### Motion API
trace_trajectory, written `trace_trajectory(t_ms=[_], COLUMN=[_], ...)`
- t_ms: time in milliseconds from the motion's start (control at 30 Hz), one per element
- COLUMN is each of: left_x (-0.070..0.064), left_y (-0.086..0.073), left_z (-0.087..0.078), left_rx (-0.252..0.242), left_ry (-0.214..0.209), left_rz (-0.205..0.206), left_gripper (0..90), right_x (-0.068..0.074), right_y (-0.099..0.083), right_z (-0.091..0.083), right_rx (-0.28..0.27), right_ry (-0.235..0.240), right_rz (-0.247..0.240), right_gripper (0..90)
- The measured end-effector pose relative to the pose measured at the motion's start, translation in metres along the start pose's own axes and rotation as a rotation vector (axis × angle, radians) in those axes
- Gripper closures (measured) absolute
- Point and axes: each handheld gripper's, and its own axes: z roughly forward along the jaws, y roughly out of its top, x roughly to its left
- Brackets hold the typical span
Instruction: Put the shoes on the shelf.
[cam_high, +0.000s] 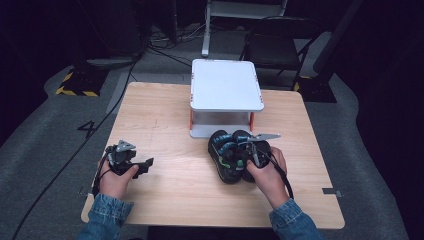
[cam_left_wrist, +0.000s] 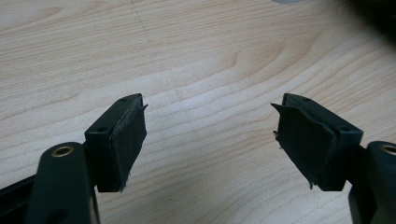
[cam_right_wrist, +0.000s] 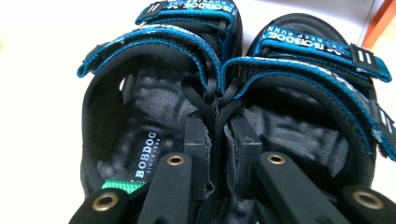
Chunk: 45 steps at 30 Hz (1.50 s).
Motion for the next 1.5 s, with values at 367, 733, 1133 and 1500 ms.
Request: trace_trajectory(t_ms=[367, 733, 1133, 1500], left_x=[0.002, 0.006, 0.006, 0.003], left_y=[-0.002, -0.001, -0.001, 0.001], left_z=[-0.002, -0.006, -0.006, -0.004], left_rx=[-0.005, -0.019, -0.019, -0.010], left_ry=[-0.006, -0.010, -0.023, -0.025], left_rz=[-0.006, -0.020, -0.023, -0.012], left_gripper=[24.4, 24.5, 25.2, 25.2], right_x=[-0.003, -0.003, -0.003, -0.006], right_y=[0.056, 0.078, 0.077, 0.065], right_z=[0.035, 0.084, 0.109, 0.079], right_rx=[-0.115, -0.195, -0.285, -0.465], right_ry=[-0.087, -0.197, -0.271, -0.265], right_rz=[0.041, 0.012, -0.049, -0.104], right_gripper=[80.5, 80.2, 72.0, 45.7])
